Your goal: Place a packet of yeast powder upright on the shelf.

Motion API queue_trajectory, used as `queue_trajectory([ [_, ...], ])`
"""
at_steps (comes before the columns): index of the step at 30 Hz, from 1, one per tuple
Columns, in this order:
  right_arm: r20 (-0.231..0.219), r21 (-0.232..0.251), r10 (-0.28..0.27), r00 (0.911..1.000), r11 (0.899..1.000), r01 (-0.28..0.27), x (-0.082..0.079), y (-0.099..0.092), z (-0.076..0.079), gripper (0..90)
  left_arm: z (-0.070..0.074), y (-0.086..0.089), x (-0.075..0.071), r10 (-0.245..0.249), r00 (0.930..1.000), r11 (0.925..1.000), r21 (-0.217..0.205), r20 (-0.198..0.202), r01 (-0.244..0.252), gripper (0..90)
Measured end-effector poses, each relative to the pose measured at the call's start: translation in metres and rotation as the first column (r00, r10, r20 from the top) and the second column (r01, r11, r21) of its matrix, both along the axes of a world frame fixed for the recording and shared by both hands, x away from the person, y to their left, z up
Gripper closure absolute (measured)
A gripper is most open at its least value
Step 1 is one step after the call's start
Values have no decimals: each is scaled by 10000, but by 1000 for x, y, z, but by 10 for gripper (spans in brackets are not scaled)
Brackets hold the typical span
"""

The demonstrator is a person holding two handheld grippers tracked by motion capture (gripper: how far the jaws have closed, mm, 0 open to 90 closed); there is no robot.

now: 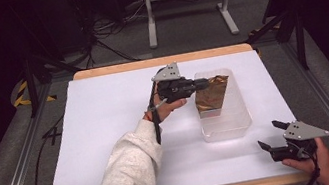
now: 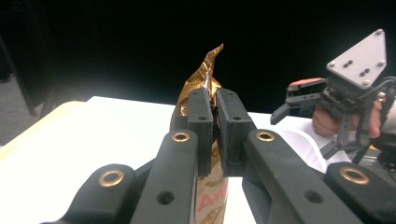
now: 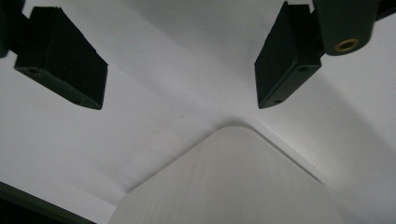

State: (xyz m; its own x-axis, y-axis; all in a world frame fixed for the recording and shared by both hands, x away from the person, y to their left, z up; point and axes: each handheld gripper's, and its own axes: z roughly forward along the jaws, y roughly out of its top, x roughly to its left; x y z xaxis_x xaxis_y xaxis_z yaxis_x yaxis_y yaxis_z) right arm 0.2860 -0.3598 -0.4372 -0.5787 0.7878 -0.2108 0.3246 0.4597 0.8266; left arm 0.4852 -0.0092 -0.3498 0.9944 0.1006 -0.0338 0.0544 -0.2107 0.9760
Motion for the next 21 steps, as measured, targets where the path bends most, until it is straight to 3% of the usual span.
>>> queue_trajectory([
  [21,155,-11,-98,9998,10000,98,-1,-1,2,180,2,-3,-9,522,9985,9983,253,187,-527,818],
])
